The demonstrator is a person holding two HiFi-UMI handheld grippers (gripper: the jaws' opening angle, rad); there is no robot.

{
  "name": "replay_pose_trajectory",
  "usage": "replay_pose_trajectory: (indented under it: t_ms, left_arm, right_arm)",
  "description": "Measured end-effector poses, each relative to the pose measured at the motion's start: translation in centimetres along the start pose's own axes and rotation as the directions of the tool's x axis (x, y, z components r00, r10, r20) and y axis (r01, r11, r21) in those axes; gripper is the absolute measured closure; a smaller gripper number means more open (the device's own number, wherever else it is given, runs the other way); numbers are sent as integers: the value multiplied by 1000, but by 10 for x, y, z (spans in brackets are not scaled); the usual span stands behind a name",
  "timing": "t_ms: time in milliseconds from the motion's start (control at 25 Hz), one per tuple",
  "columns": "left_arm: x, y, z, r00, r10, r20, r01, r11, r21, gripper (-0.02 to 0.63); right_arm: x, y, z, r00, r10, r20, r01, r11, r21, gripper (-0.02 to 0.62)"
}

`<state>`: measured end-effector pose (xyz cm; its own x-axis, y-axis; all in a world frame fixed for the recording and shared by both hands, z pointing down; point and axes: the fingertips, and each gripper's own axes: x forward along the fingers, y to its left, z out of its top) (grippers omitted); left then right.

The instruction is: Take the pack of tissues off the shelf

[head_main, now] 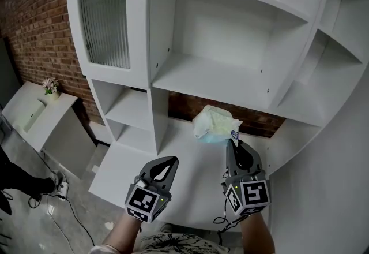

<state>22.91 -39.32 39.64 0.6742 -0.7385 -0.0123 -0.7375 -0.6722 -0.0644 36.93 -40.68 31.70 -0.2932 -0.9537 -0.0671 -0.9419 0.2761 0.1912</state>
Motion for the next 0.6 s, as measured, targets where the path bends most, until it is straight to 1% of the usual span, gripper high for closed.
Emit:
replay_pose_trajectory:
  t_ms: [160,280,400,600]
  left_arm:
    - [-2,-15,-9,1000,-12,-24,12,1000,-11,592]
    - [0,-22,-18,999,-19,-44,19,1000,-14,592]
    - [3,-27,-21,999,-23,-43,22,1000,-17,592]
    - [4,-33,-23,998,-33,-49,32,999,-27,592]
  right_arm:
    - [-27,6,-46,998,17,-61,-15,1000,25,581]
    - [-41,7,-73,994,20,-103,-12,997,78,581]
    - [-49,10,-89,993,27,-117,-14,994,106,583]
    - [-59,19,-101,992,27,-125,-17,997,78,583]
